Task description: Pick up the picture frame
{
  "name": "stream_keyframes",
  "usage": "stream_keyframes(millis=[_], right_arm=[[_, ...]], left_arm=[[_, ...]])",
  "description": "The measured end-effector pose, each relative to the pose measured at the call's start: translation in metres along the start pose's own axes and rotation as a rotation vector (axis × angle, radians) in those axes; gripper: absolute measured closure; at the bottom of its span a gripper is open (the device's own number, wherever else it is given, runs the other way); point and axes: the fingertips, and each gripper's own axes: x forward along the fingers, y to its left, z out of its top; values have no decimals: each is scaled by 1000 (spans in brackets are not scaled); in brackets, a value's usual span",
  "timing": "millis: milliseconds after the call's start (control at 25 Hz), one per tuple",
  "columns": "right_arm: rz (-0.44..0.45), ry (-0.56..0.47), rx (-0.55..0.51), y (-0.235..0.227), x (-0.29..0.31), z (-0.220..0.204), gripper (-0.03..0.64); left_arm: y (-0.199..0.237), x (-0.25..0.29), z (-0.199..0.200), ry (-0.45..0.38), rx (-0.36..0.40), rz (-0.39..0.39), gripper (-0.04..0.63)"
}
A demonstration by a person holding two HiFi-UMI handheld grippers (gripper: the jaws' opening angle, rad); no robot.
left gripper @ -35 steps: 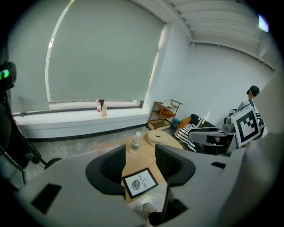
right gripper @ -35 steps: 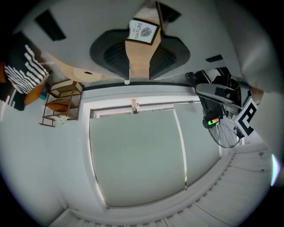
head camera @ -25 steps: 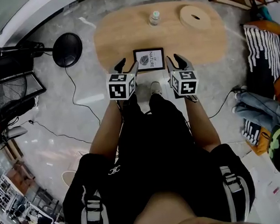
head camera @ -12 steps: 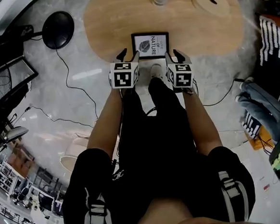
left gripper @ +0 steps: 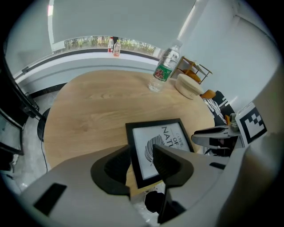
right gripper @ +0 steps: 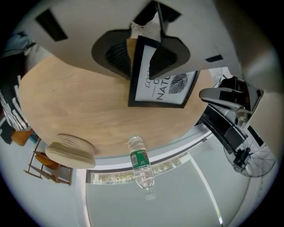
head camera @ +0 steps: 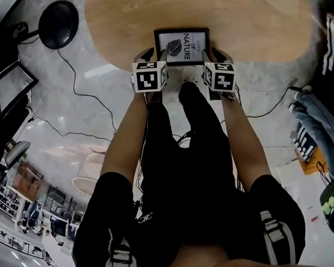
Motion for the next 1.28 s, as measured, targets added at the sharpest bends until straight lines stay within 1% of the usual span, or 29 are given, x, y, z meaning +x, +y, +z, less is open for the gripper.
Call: stream_keyframes(millis=[160,280,360,480,520,600,680,720,840,1040,1200,1280], right_arm=[[-6,13,22,-8,14,-12,474],[-4,13,29,-10,21,-14,474],[-3,24,30,-13,28,-12,474],[10,35,42,-14,36,-12,500],[12,35,48,-13,36,-13,508],[13,34,66,-12,31,-14,517],[16,32,80,-11,23,-12,529],[17,26,79,-9,17,-9,529],[26,-18,63,1,-9,6,529],[13,-116,49,13,-72,42,531],[7,-221,21,34,-147,71,531],[0,-278,2,50,-188,87,531]], left_arm=[[10,17,-21,24,-20,10,422],[15,27,-27,25,-45,2,422],[17,35,-26,42,-44,5,423],[17,48,-31,84,-22,16,439],[16,49,-34,95,-17,15,440],[12,46,-38,122,-15,7,487],[11,36,-37,142,-19,-5,495],[10,28,-34,138,-22,-14,495],[4,0,-22,83,-22,-41,495],[-15,-61,15,-33,13,-75,499],[-34,-135,42,-131,67,-64,499],[-41,-179,54,-178,78,-52,500]])
